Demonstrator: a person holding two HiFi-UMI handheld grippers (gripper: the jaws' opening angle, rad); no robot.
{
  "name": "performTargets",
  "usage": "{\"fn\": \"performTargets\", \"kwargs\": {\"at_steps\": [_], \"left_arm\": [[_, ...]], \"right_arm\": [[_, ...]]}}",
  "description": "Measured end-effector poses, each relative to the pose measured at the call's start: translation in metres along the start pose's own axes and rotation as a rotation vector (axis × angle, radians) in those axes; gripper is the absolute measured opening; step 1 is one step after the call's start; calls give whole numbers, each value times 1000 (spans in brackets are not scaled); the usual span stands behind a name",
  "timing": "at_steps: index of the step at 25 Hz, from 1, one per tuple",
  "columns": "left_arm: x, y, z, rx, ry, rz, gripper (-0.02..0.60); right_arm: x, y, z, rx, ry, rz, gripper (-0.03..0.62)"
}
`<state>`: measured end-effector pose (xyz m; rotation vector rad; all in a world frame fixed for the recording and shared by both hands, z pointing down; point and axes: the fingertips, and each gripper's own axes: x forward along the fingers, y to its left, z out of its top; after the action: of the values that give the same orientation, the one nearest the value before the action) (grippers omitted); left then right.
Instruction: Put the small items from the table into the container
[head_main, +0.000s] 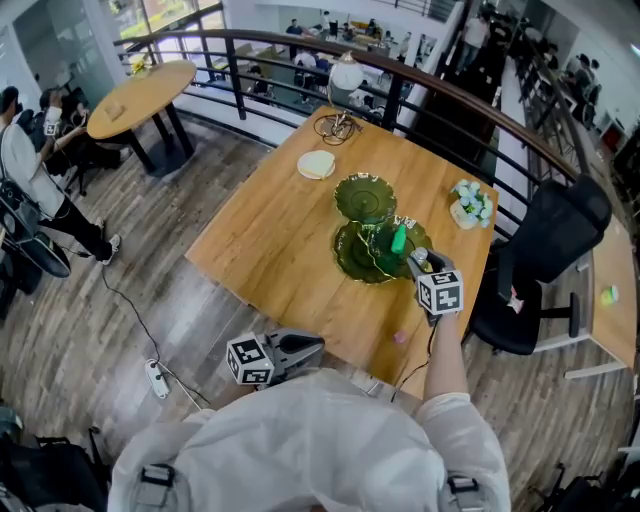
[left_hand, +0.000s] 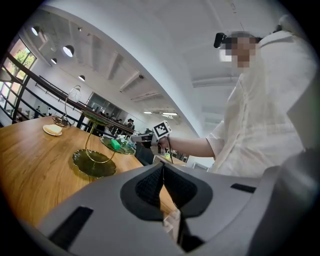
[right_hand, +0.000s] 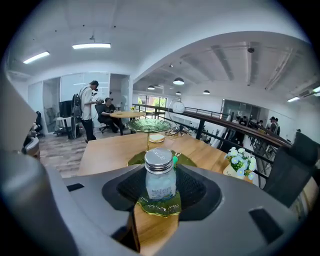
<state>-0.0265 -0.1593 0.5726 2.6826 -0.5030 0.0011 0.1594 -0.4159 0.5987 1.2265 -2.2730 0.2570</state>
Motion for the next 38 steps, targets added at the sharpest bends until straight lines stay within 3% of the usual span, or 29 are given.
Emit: {"fn": "performTargets", "kwargs": {"at_steps": [4, 11, 15, 21, 27, 33, 38], "left_arm": [[-4, 1, -1, -6, -4, 16, 8], [-9, 3, 1, -7, -7, 30, 8], [-11, 5, 1, -12, -9, 36, 8], [-8, 7, 1, -8, -8, 29, 8], [-7, 8, 1, -11, -9, 24, 8], [-3, 2, -3, 12, 30, 5, 6], [-7, -1, 2, -24, -10, -22, 8]], "right_arm": [[19, 0, -5, 0, 54, 21, 188], [40, 7, -13, 225, 74, 122, 188], [46, 8, -15, 260, 68, 140, 189], [43, -9, 0, 296, -16, 61, 273], [24, -25, 13, 324, -101, -5, 273], [5, -35, 2, 366, -126, -33, 273], [-8, -36, -10, 376, -124, -52, 273]]}}
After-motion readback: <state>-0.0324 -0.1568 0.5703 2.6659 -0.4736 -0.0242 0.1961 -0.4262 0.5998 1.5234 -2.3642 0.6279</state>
